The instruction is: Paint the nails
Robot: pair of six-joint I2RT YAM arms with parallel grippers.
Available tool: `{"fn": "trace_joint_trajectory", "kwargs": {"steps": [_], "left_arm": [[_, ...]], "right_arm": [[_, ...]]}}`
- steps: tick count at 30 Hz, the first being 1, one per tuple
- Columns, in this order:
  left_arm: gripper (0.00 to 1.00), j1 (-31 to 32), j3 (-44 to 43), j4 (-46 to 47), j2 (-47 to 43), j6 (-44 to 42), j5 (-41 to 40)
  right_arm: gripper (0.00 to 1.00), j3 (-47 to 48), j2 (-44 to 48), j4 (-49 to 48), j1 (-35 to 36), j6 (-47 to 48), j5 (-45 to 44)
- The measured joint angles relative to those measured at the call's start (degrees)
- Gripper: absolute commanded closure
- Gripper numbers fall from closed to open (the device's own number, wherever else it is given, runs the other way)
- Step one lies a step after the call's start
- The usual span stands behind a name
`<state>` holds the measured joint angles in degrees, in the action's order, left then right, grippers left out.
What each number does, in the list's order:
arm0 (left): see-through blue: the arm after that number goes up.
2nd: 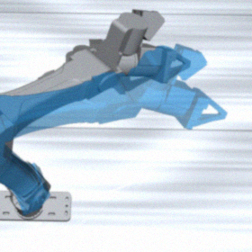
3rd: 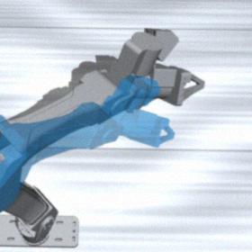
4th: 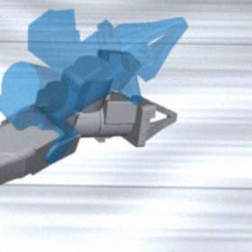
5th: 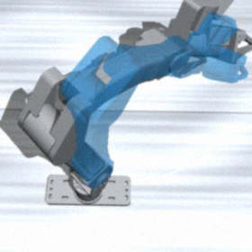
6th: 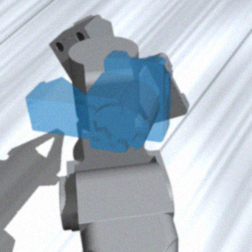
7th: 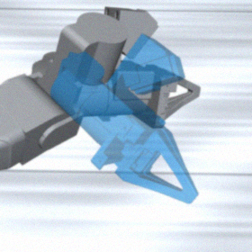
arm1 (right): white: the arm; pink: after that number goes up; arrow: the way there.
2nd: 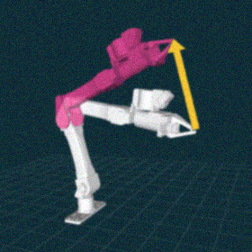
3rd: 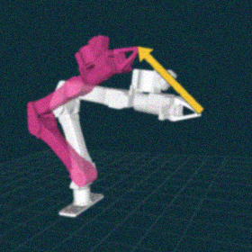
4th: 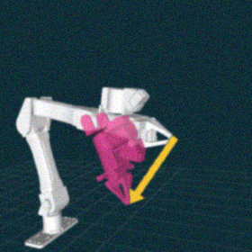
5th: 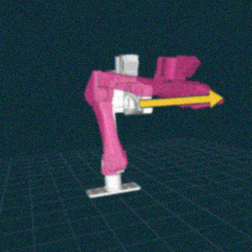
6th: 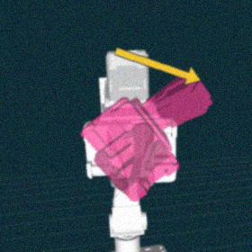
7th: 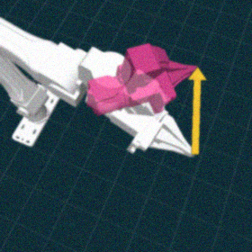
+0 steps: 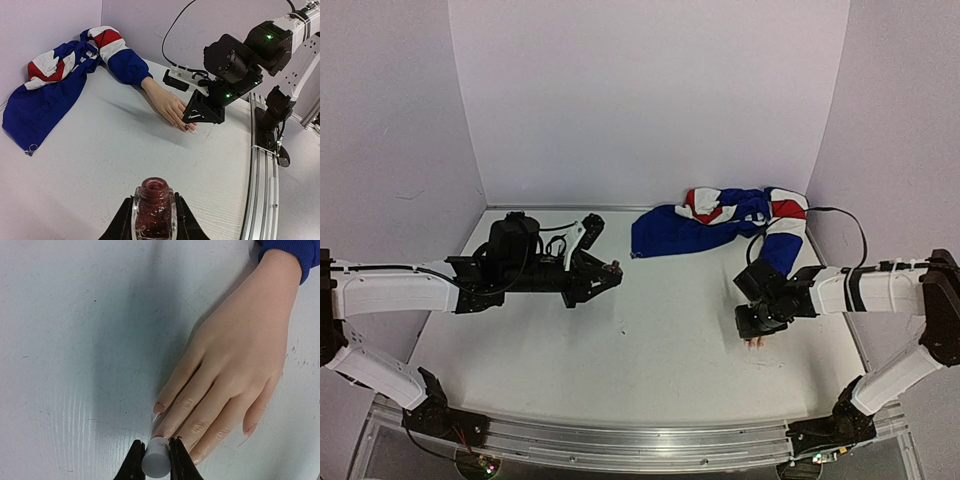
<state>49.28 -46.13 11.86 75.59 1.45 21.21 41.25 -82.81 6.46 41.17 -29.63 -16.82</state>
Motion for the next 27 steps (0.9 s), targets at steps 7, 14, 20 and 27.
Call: {"fn": "trace_joint_trajectory", "kwargs": {"steps": [7, 14, 20, 27], "left_arm": [[1.0, 0.0, 0.0, 0.0, 0.0, 0.0, 0.0], [1.0, 0.0, 0.0, 0.0, 0.0, 0.0, 0.04], [1.0, 0.0, 0.0, -0.02, 0.0, 0.0, 0.04], [1.0, 0.0, 0.0, -0.02, 0.0, 0.02, 0.07]], "right_arm": [[1.0, 0.0, -0.22, -0.02, 0.0, 0.02, 0.07], [1.0, 0.0, -0.22, -0.02, 0.0, 0.02, 0.55], [1.0, 0.0, -0.22, -0.02, 0.0, 0.02, 1.25], [1.0, 0.0, -0.22, -0.02, 0.0, 0.02, 1.95]]}}
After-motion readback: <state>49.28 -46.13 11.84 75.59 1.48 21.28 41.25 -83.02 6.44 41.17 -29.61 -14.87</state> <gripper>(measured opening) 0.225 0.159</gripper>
